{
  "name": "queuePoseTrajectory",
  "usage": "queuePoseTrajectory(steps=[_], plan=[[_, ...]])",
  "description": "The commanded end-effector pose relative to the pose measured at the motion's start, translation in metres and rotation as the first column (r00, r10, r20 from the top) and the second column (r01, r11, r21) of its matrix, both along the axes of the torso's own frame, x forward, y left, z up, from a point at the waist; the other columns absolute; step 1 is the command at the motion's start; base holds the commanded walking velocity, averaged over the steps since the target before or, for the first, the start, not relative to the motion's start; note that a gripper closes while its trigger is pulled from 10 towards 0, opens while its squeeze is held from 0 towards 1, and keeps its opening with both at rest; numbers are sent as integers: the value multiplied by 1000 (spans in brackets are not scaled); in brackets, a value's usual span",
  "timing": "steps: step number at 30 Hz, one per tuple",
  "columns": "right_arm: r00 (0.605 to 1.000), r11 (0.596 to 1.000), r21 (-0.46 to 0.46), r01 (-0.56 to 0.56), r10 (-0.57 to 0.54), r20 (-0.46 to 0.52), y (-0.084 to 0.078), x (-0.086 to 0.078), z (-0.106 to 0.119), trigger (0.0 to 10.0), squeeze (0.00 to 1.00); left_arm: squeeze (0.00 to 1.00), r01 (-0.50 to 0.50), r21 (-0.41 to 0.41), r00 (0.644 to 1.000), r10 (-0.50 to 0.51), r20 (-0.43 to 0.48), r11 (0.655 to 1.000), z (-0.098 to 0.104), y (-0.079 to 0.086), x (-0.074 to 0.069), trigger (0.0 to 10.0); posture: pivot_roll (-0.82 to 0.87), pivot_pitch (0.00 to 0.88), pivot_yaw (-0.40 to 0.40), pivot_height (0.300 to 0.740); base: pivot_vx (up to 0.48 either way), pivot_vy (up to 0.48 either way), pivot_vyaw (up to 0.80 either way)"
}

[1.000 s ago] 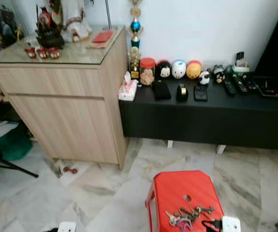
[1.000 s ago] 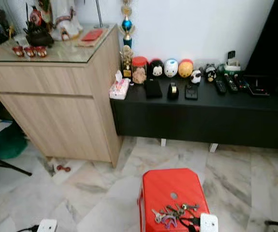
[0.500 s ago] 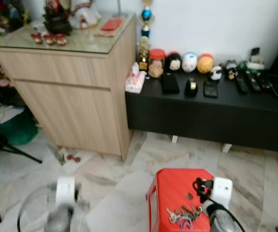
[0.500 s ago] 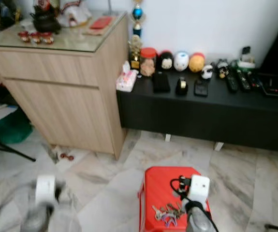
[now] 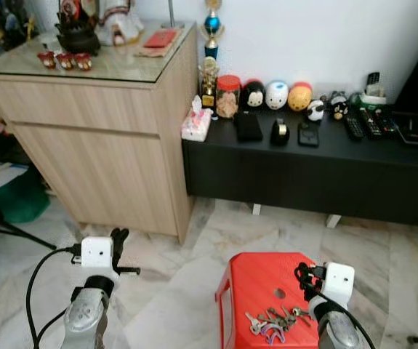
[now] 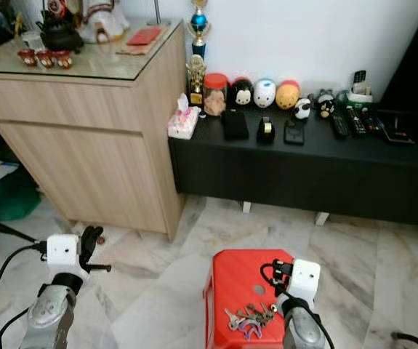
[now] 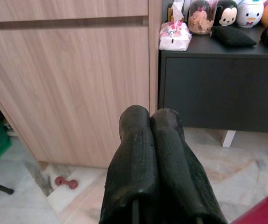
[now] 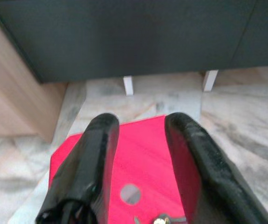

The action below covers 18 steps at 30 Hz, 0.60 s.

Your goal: Hang keys on a hook

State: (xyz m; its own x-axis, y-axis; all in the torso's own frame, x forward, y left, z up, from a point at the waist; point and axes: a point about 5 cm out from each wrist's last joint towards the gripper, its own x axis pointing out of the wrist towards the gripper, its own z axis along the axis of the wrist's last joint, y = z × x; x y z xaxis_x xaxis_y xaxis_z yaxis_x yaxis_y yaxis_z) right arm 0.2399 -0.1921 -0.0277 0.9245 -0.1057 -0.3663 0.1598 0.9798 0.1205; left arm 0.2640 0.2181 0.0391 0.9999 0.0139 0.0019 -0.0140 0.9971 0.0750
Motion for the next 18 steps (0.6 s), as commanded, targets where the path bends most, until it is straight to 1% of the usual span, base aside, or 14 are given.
queuePoseTrajectory(steps=[1, 5, 8, 10, 13, 15, 18], plan=[[1000, 1000, -11, -2, 2, 8, 0, -2, 0, 10000, 0, 0, -23, -22, 1000, 23, -11, 999, -2, 1, -2, 10000, 136, 0, -39, 740, 0, 0, 0], [999, 1000, -23, -6, 7, 46, -3, 3, 7, 10000, 0, 0, -8, -41, 1000, 9, 22, 999, 8, -6, 1, 10000, 154, 0, -36, 740, 0, 0, 0], [997, 999, -25, -20, 22, 75, -1, 5, 11, 10000, 0, 0, 7, -50, 1000, -6, 29, 999, 11, -8, 1, 10000, 135, 0, -19, 740, 0, 0, 0], [997, 999, -25, -23, 24, 75, 0, 3, 10, 10000, 0, 0, 7, -56, 1000, -5, 23, 998, 10, -8, 1, 10000, 132, 0, -13, 740, 0, 0, 0], [999, 1000, -12, -14, 15, 53, 4, -1, 5, 10000, 0, 0, 32, -46, 999, -32, -9, 998, 6, -13, 3, 10000, 137, 0, -11, 740, 0, 0, 0], [999, 1000, -10, -20, 21, 34, 5, -3, 2, 10000, 0, 0, 38, -47, 999, -39, -1, 998, 9, -16, 4, 10000, 168, 0, -31, 740, 0, 0, 0], [998, 998, -27, -55, 56, 16, 7, -1, 1, 10000, 0, 0, 17, -64, 1000, -15, 27, 998, 17, -16, 5, 10000, 193, 0, -48, 740, 0, 0, 0]])
